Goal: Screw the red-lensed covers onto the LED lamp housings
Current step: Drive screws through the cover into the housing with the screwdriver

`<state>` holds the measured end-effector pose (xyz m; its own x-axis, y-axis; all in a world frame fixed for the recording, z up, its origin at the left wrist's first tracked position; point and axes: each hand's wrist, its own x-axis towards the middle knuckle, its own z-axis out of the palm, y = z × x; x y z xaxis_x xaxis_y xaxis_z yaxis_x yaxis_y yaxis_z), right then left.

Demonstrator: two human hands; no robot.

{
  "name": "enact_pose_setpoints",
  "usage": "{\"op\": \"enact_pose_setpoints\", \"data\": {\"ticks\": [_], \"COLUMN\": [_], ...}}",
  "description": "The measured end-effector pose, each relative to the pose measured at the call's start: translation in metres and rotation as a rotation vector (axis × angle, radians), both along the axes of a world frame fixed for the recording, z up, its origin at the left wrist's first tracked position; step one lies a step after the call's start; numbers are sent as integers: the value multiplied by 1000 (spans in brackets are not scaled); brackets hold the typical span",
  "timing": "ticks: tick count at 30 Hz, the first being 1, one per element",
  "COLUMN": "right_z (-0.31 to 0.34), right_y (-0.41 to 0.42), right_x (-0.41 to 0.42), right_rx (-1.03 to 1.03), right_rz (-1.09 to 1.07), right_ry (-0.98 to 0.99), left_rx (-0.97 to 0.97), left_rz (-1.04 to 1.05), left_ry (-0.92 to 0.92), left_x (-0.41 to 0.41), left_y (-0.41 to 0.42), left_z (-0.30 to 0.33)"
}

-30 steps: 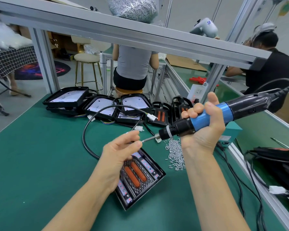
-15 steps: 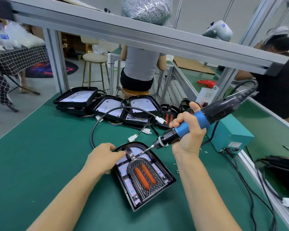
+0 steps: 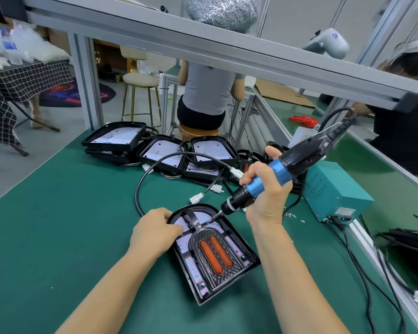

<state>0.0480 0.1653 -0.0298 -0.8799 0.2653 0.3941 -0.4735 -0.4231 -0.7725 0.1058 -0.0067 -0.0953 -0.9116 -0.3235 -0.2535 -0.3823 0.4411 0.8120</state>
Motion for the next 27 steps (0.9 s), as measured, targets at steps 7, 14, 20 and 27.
{"op": "enact_pose_setpoints", "data": {"ticks": [7, 14, 20, 27], "right_z": [1, -4, 3, 12], "right_y": [-1, -7, 10, 21], "right_x": [1, 4, 2, 6], "right_rx": [92, 166, 246, 153], "right_rz": [24, 82, 90, 163], "right_ry": [38, 32, -122, -233], "left_rx": [23, 410, 582, 598], "left_rz": [25, 107, 294, 403], "left_ry": [22, 54, 143, 218], "left_x": [0, 0, 3, 3], "left_y": [6, 21, 29, 39], "left_z": [-5, -6, -13, -15]}}
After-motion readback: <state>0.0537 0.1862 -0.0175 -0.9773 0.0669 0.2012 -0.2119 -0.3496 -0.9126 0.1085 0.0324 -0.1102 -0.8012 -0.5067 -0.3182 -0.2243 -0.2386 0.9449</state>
